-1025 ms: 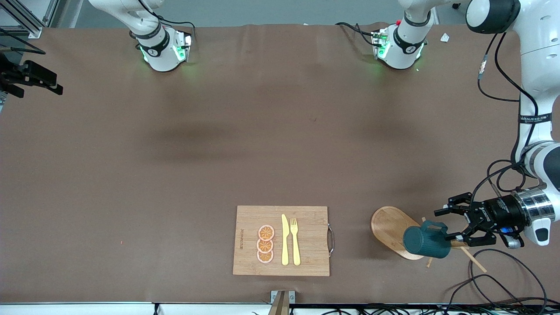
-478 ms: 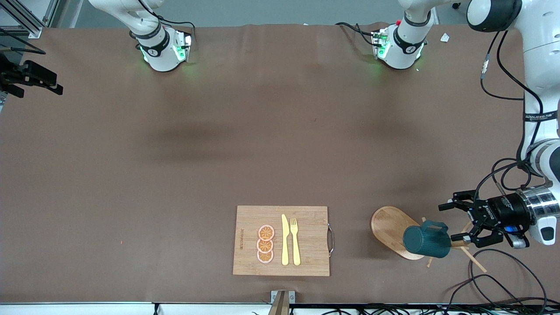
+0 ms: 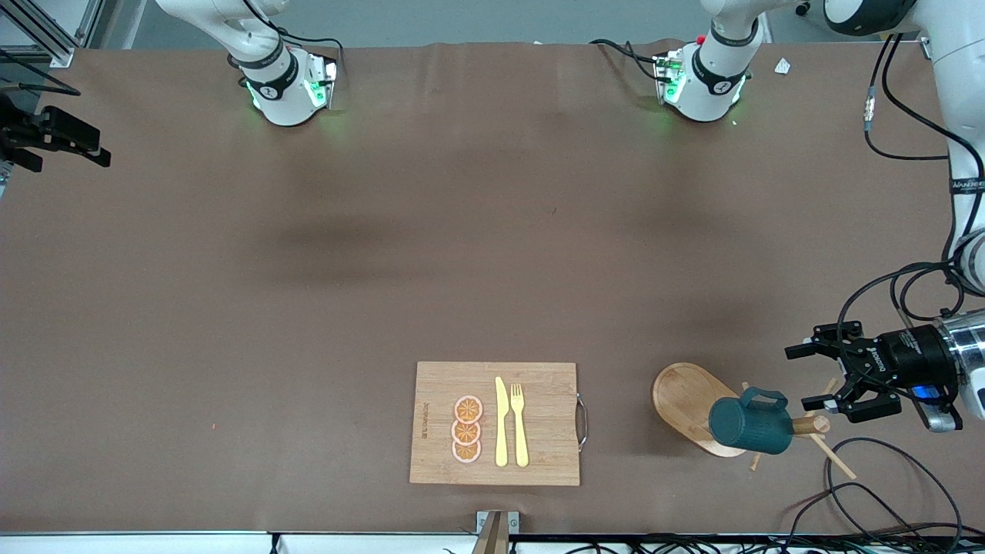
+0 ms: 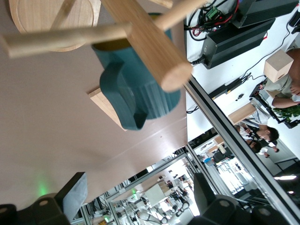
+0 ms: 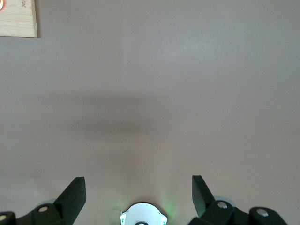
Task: Pass cup and hang on rack
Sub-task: 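Open the left gripper and pull it back from the mug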
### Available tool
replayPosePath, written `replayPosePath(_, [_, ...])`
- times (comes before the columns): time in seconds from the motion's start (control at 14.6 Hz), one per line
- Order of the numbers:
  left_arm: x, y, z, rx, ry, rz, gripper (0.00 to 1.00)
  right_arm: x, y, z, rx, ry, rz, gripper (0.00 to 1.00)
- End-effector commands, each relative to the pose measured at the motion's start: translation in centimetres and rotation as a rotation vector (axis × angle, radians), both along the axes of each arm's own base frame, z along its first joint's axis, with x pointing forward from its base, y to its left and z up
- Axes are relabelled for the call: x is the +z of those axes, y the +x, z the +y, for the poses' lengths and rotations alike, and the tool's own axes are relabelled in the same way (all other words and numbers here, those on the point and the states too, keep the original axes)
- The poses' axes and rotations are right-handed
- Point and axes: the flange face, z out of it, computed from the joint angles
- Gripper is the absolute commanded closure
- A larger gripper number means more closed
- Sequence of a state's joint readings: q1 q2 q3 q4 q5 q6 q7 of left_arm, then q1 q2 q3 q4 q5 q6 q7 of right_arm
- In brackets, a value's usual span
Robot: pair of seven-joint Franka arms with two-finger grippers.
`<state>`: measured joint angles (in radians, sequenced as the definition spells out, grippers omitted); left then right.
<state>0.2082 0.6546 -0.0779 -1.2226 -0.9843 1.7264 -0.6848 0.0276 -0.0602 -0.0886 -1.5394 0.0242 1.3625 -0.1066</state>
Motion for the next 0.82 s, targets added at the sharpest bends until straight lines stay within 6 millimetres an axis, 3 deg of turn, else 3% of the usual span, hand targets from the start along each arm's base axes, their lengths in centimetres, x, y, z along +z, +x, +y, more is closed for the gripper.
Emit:
replayPosePath(0.0, [2.6,-0.9,-1.9,-0.066,0.095,-0.035,0.0,0.0,-0.4,0.2,-0.008,-0.012,-0.002,0.0])
replayPosePath(0.55, [8.8,-3.4,-7.7,-0.25,0.457,-0.13,0.0,0.0,-0.4,0.1,-0.01,-0.012,-0.002,0.0])
replayPosePath(0.75, [10.5,-5.0,-11.9,-0.376,0.63,-0.161,0.0,-0.1,-0.4,0.0,-0.013,-0.012,0.0,0.0])
